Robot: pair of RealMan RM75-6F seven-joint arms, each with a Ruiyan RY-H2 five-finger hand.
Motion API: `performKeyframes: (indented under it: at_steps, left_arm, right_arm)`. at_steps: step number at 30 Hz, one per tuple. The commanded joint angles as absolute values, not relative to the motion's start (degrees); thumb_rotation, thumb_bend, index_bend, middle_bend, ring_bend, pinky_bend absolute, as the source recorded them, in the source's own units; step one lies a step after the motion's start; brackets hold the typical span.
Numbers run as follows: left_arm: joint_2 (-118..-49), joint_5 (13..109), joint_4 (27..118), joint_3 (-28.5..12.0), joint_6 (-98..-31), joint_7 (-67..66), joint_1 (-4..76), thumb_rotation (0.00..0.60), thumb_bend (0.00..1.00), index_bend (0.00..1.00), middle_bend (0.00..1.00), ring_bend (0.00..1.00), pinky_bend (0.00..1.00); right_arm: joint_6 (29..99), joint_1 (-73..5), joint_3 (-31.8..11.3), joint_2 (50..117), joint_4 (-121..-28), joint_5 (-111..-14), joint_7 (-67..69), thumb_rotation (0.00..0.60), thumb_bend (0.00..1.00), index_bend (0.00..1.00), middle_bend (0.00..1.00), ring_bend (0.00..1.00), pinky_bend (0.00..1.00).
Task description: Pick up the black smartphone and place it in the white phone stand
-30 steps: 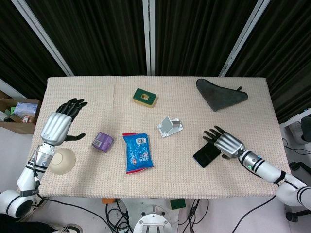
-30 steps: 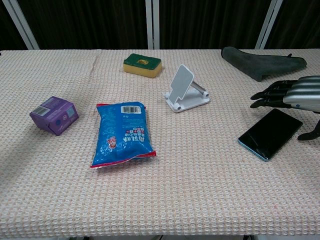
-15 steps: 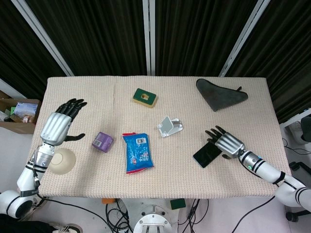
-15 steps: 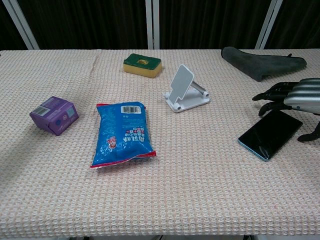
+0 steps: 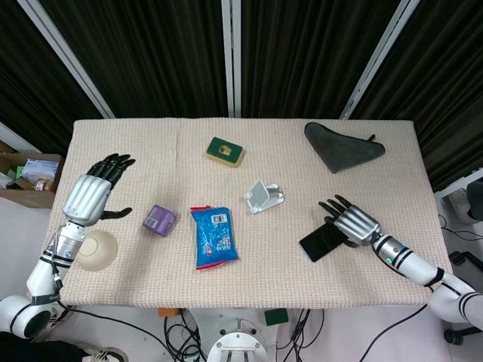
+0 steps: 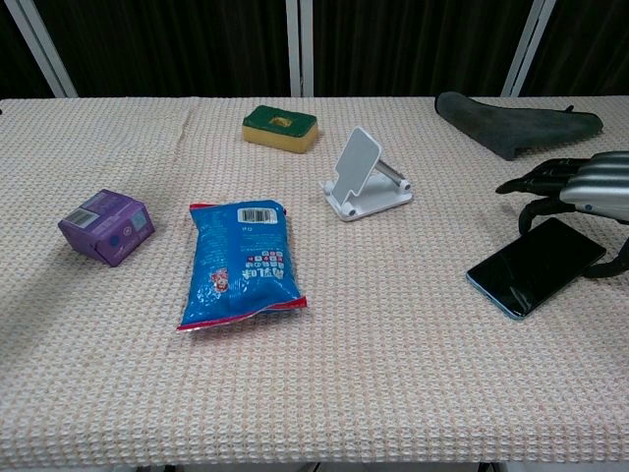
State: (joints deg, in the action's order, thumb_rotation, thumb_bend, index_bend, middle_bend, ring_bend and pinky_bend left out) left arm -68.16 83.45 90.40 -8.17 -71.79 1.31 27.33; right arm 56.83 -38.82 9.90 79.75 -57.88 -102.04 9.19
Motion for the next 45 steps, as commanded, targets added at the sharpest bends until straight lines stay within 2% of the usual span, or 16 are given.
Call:
performKeyframes:
  at_steps: [1,6,8,10,14,17,22,29,36,45]
  left_arm:
    - [-68.16,83.46,90.41,-8.14,-71.79,1.33,27.31,0.6,0.07,0.12,0.11,0.08,0.2]
    - [-68.24,83.52,90.33,-8.13,-71.75,1.44,27.36,0.6,0.07,0.12,0.11,0.08,0.2]
    - [-68.26,83.52,90.32,-8.13,-71.68,1.46,27.41,0.6,0.07,0.12,0.11,0.08,0.2]
    - [-68.29,83.51,90.29,-8.14,-71.64,1.49,27.44,0.6,0.07,0.12,0.11,0.08,0.2]
    - [-68.32,83.5,90.24,-8.13,-71.59,1.5,27.47,0.6,0.07,0.12,0.1,0.08,0.2]
    - [-68.32,83.47,90.24,-8.14,-71.59,1.52,27.47,0.6,0.07,0.12,0.11,0.08,0.2]
    - [-68.28,83.5,90.28,-8.12,-71.69,1.5,27.42,0.6,0.07,0.12,0.11,0.08,0.2]
    - [-68.21,83.4,90.32,-8.1,-71.77,1.6,27.29,0.6,0.07,0.12,0.11,0.08,0.2]
    - [-68.12,83.25,90.24,-8.06,-71.76,1.84,27.16,0.6,0.07,0.12,0.11,0.08,0.2]
    - [-67.95,83.53,90.22,-8.05,-72.48,2.25,26.77,0.6,0.07,0.12,0.11,0.08,0.2]
  right_arm:
    - [57.98,-38.51,9.92,79.55,-58.06,-102.02,10.18,0.6,0.28,0.58,0.05,0.0,0.0]
    - [59.74,-37.99,9.93,79.06,-58.55,-101.91,12.4,0.6,0.4,0.71,0.13,0.0,0.0]
    - [60.28,-37.87,9.99,78.86,-58.7,-101.97,13.14,0.6,0.46,0.74,0.17,0.04,0.03]
    - [60.45,-37.79,10.1,78.74,-58.87,-101.98,13.61,0.6,0.49,0.75,0.2,0.1,0.05]
    - [60.45,-37.76,10.31,78.5,-59.19,-102.03,14.02,0.6,0.56,0.76,0.27,0.13,0.09]
    - [60.49,-37.66,10.33,78.45,-59.47,-101.87,14.45,0.6,0.6,0.76,0.34,0.21,0.16]
    - [61.02,-37.38,10.04,78.34,-59.88,-101.37,15.57,0.6,0.64,0.76,0.42,0.36,0.3]
    - [62.54,-36.84,9.48,78.51,-59.38,-101.18,15.48,0.6,0.66,0.77,0.53,0.47,0.35]
    - [66.37,-35.99,8.67,77.92,-59.27,-101.66,15.61,0.6,0.67,0.79,0.6,0.53,0.38]
    - [78.29,-33.19,5.23,73.82,-62.11,-102.22,13.76,0.6,0.68,0.83,0.67,0.56,0.43]
